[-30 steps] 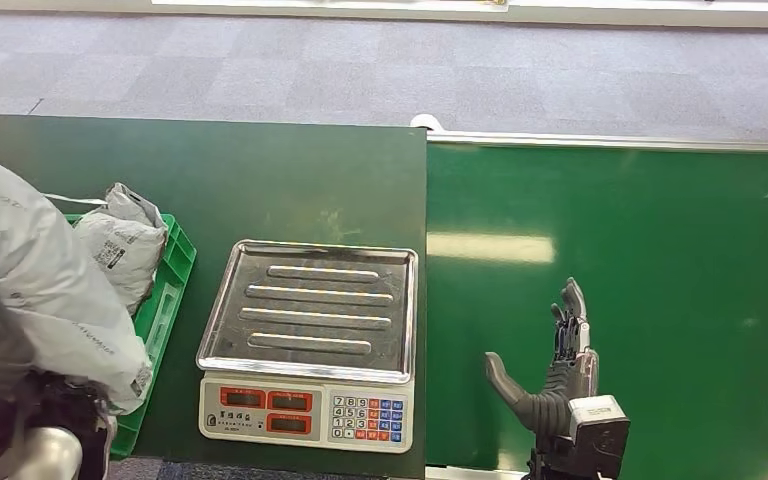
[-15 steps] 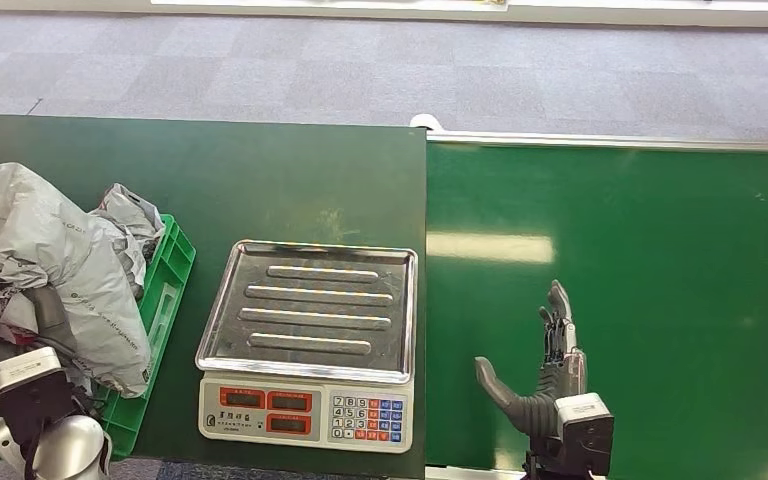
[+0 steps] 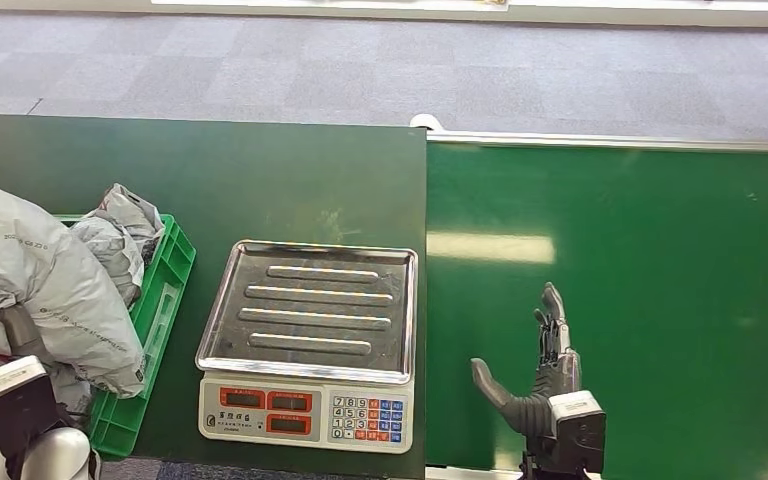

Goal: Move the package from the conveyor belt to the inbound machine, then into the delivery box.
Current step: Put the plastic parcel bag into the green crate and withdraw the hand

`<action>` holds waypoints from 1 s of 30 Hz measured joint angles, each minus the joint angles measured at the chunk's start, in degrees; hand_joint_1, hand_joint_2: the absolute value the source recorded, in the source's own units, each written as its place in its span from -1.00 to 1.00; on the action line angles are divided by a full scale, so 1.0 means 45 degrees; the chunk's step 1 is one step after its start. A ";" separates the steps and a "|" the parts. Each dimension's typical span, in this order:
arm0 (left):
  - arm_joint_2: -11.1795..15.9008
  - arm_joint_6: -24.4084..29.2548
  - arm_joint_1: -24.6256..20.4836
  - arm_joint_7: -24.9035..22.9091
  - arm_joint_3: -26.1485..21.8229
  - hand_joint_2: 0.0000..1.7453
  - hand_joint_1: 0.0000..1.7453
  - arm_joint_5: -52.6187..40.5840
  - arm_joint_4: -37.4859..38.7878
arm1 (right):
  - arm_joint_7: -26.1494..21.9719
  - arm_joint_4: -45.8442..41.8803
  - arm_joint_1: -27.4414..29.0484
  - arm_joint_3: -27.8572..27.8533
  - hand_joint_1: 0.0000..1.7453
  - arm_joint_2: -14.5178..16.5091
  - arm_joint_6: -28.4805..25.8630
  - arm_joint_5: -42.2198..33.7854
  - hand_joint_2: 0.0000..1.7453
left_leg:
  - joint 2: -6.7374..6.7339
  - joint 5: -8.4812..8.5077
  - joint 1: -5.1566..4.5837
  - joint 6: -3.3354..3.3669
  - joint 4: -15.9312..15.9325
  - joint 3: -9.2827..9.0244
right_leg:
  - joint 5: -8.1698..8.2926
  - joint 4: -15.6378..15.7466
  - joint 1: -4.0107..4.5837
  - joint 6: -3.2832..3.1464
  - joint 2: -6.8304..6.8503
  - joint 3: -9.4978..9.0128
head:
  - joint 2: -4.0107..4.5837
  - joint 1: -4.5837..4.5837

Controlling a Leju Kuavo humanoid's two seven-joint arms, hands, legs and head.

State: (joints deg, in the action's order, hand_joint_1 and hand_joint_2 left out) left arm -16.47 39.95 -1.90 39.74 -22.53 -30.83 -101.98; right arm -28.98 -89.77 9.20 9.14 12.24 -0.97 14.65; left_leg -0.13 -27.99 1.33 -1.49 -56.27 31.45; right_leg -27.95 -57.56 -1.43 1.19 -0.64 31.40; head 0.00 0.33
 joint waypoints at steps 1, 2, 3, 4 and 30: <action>-0.0098 0.0000 -0.0016 0.0033 -0.0177 1.00 1.00 -0.0055 -0.0133 | 0.0000 0.0012 0.0000 0.0001 -1.00 0.0000 -0.0005 0.0006 1.00 | -0.0001 0.0000 0.0000 0.0000 0.0000 0.0000 | 0.0000 0.0000 0.0000 0.0000 0.0000 0.0000 | 0.0000 0.0000; -0.0187 0.0000 -0.0027 0.0051 -0.0344 1.00 1.00 -0.0100 -0.0279 | 0.0000 0.0024 0.0000 0.0002 -1.00 0.0000 -0.0009 0.0013 1.00 | -0.0001 0.0000 0.0000 0.0000 0.0000 0.0000 | 0.0000 0.0000 0.0000 0.0000 0.0000 0.0000 | 0.0000 0.0000; -0.0261 0.0000 -0.0034 0.0060 -0.0495 1.00 1.00 -0.0140 -0.0419 | 0.0000 0.0036 0.0000 0.0004 -1.00 0.0000 -0.0012 0.0019 1.00 | 0.0000 0.0000 0.0000 0.0000 0.0000 0.0000 | 0.0000 0.0000 0.0000 0.0000 0.0000 0.0001 | 0.0000 0.0000; -0.0323 0.0000 -0.0040 0.0062 -0.0641 1.00 1.00 -0.0209 -0.0556 | 0.0000 0.0048 0.0000 0.0005 -1.00 0.0000 -0.0015 0.0022 1.00 | 0.0001 0.0000 0.0000 0.0000 0.0000 -0.0001 | 0.0000 0.0000 0.0000 0.0000 0.0000 0.0001 | 0.0000 0.0000; -0.0232 0.0000 -0.0921 0.0062 -0.2704 1.00 1.00 -0.1520 -0.1553 | 0.0000 0.0161 0.0003 0.0000 -1.00 -0.0005 -0.0137 0.0028 1.00 | 0.0004 0.0000 -0.0001 0.0000 0.0000 0.0000 | 0.0000 0.0000 -0.0001 0.0000 0.0002 0.0000 | 0.0000 -0.0002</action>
State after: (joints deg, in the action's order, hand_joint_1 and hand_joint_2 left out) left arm -17.52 39.95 -6.05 40.02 -34.70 -37.67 -108.96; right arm -28.98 -89.05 9.21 9.14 12.22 -1.59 14.78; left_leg -0.11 -27.99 1.33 -1.49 -56.27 31.45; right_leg -27.95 -57.56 -1.43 1.19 -0.63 31.40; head 0.00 0.32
